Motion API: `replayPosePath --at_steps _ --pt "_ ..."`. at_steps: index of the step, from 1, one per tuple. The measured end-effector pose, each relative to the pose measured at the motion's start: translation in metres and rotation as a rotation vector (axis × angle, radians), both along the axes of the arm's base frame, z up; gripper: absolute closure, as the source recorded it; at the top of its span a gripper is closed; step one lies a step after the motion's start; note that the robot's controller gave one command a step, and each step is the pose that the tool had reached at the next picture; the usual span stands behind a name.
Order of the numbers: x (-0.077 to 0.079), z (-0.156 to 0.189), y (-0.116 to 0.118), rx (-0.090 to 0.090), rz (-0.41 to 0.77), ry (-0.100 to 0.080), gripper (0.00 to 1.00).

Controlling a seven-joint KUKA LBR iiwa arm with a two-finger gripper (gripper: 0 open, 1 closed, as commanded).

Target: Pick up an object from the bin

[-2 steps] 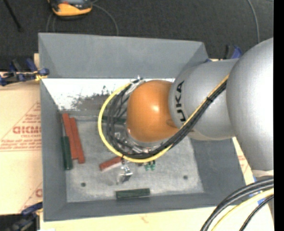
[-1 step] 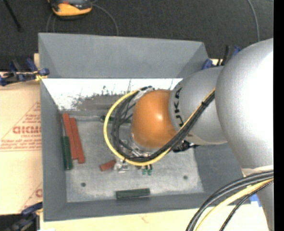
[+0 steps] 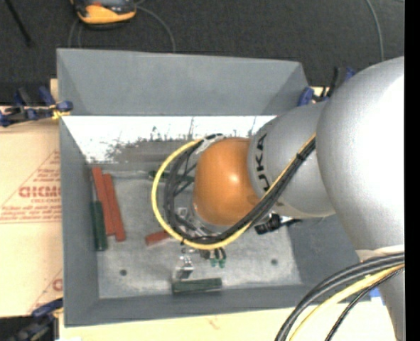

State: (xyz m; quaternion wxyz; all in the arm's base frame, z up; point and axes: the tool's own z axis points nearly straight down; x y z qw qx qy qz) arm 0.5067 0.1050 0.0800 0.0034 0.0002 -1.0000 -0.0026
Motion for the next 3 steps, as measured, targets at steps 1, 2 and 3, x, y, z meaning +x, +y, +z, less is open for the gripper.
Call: replayPosePath --at_steps 1,2,3 --pt "0.001 0.0 0.0 0.001 -0.002 -0.006 0.0" --pt "0.084 0.006 0.017 0.001 0.035 -0.047 1.0" --pt "0.084 0.006 0.017 0.001 0.035 -0.046 1.0"
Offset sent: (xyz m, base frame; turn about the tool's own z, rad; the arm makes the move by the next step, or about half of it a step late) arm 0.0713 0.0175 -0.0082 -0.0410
